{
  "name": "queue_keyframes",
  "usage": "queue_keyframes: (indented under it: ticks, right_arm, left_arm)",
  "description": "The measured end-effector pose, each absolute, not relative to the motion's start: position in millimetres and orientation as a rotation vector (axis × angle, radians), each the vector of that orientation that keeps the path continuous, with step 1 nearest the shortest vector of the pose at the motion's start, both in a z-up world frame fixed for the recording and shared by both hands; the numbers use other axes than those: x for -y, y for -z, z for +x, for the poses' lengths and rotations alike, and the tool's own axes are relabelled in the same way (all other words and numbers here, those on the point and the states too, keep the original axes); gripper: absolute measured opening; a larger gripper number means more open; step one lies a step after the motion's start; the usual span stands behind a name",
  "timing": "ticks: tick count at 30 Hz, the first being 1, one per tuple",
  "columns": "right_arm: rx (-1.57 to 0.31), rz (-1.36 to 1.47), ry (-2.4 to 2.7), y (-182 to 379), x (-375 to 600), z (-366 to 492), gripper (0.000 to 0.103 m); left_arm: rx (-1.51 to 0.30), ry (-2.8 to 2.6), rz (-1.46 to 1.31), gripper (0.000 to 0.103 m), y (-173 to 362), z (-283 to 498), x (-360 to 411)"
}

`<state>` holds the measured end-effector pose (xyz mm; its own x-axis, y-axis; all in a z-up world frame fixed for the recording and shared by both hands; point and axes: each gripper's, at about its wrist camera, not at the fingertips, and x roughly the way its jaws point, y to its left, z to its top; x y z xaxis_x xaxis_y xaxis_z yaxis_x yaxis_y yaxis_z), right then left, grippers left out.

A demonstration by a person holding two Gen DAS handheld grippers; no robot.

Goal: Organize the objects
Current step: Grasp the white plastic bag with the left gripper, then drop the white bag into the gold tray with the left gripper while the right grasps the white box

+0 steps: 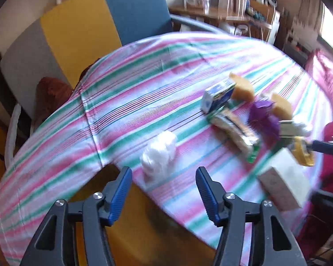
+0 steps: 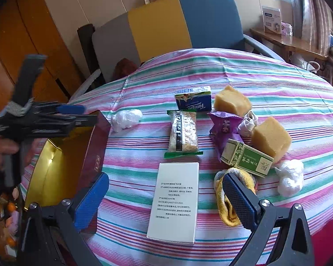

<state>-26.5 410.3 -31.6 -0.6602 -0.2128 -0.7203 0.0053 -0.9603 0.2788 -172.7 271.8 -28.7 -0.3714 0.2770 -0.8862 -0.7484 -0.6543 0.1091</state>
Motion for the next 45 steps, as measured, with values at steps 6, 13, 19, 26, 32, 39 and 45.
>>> queue_keyframes:
  ticks: [6, 13, 19, 26, 32, 39, 45]
  right_arm:
    - [0.391, 1.222, 2.691, 32, -408, -27, 0.103]
    - [0.396, 1.248, 2.685, 35, -409, -29, 0.098]
    - [0.383, 1.313, 2.691, 40, -411, -32, 0.068]
    - [0.321, 1.387, 2.667, 48, -401, -37, 0.068]
    - [0.218, 1.423, 2.681, 53, -393, -38, 0.07]
    - [0.225, 1.455, 2.69, 54, -398, -41, 0.07]
    - [0.133, 1.529, 2.679, 64, -391, -45, 0.053]
  left_arm:
    - [-0.79, -1.999, -1.289, 0.052, 71, -203, -302]
    - [-0.742, -2.017, -1.337, 0.035, 87, -211, -307]
    - [-0.51, -2.092, -1.214, 0.034, 36, -170, -269]
    - [-0.304, -2.207, -1.17, 0.035, 2, -121, -206]
    - [-0.13, -2.391, -1.243, 0.035, 2, -105, -110]
    - [0.052, -2.601, -1.364, 0.034, 22, -109, 7]
    - [0.048, -2.611, -1.419, 0.035, 46, -127, 14]
